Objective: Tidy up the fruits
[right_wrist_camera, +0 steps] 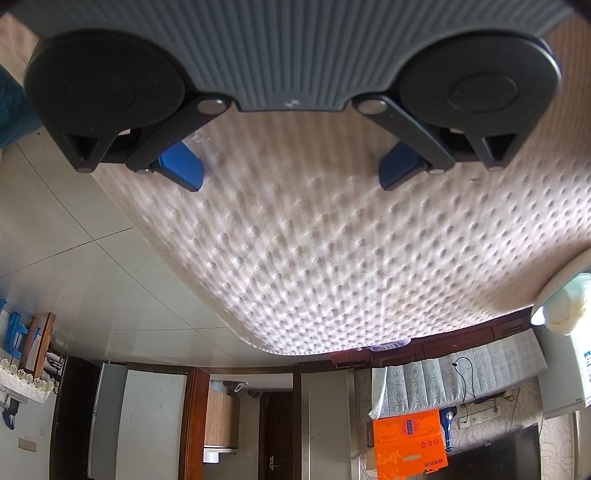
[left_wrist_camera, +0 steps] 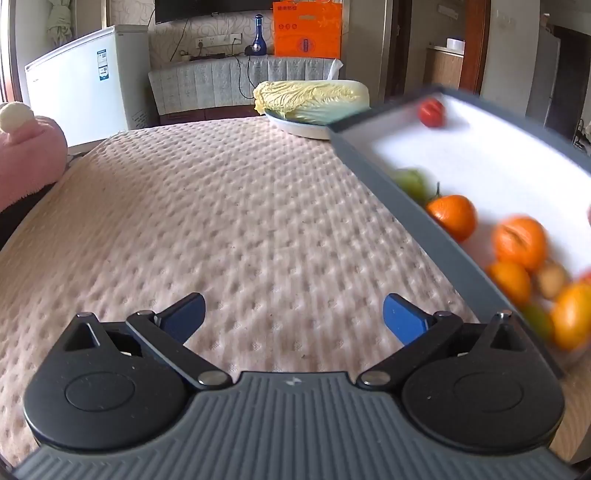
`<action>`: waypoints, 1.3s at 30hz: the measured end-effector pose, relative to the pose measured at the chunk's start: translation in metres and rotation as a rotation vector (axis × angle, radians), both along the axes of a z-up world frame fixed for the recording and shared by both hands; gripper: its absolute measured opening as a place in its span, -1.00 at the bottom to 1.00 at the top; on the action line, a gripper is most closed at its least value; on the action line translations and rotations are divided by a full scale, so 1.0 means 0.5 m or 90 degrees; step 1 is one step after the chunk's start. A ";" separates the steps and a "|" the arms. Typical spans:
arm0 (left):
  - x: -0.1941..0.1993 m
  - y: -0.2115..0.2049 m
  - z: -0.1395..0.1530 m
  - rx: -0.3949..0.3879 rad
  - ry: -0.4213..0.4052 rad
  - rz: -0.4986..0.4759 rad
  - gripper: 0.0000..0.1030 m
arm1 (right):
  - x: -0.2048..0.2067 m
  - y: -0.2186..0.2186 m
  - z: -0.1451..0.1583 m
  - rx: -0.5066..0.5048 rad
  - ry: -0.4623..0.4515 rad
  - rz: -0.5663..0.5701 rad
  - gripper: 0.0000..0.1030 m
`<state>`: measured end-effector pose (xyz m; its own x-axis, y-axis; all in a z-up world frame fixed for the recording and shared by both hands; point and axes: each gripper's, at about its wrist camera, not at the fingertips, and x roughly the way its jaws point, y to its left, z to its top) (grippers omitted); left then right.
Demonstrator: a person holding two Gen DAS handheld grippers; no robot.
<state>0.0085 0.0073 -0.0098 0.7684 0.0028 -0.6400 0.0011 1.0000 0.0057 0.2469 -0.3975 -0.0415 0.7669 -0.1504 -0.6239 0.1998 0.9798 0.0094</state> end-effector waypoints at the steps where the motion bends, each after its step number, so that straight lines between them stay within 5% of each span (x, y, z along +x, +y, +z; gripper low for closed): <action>1: 0.000 -0.003 0.000 0.001 0.001 0.000 1.00 | 0.000 0.001 0.000 0.000 0.000 0.000 1.00; 16: 0.080 -0.013 -0.018 -0.005 0.041 -0.038 1.00 | -0.002 -0.001 0.000 0.000 -0.001 0.000 1.00; 22: 0.070 -0.028 -0.020 0.005 0.035 -0.078 1.00 | -0.002 -0.002 0.001 0.000 -0.001 0.000 1.00; 39: 0.064 -0.013 -0.017 -0.015 0.022 -0.067 1.00 | -0.001 -0.001 0.001 0.000 0.000 0.000 1.00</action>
